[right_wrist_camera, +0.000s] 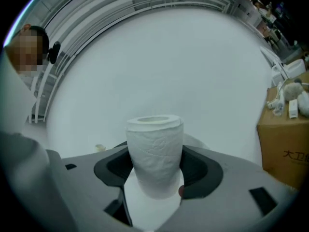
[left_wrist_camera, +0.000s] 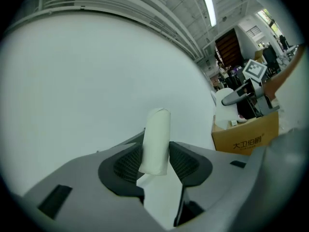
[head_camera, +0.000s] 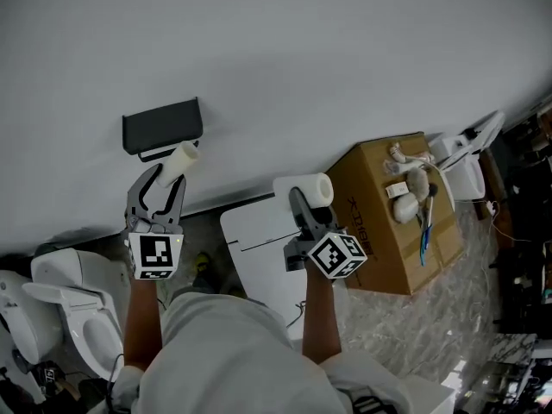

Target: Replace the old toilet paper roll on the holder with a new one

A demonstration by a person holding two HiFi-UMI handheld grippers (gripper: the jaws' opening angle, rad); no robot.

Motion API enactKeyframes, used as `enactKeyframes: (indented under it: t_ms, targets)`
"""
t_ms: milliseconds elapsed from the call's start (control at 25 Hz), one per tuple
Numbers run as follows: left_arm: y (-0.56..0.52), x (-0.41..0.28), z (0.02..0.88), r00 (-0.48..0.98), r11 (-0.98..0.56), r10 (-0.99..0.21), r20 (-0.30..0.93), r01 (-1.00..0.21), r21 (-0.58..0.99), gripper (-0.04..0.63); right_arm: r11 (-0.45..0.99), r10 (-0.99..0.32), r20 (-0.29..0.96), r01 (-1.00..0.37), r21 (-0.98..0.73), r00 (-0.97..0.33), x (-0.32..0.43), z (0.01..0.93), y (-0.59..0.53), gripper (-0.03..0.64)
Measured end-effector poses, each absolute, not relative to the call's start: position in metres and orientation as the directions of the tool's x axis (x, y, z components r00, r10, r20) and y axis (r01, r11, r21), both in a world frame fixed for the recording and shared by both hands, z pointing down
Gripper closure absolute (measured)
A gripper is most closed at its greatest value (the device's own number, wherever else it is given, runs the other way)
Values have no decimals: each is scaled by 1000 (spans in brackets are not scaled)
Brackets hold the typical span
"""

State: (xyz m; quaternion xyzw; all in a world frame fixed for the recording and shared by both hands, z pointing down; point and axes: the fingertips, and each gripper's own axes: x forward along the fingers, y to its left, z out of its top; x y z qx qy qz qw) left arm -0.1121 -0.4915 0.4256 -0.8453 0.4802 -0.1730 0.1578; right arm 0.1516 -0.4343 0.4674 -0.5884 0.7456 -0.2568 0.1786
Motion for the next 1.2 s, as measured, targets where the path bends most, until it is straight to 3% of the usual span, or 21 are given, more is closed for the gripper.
enactKeyframes:
  t_ms: [320,680,1200]
  targets:
    - [-481,-172,403,411,-410,-911,33,-892,-192,394,213,-960,-18,-689,-693,-279,131,463,-454,321]
    - [-474,-205,405,340,-334,-940,11,-918,-214,394,231,-953,-60,-584,-778,-297,102,462,-483,321]
    - [-479,-275,410,208,-210,-978,31,-956,-205,394,214,-935,-112,-288,-933,-335,41,465,-546,322]
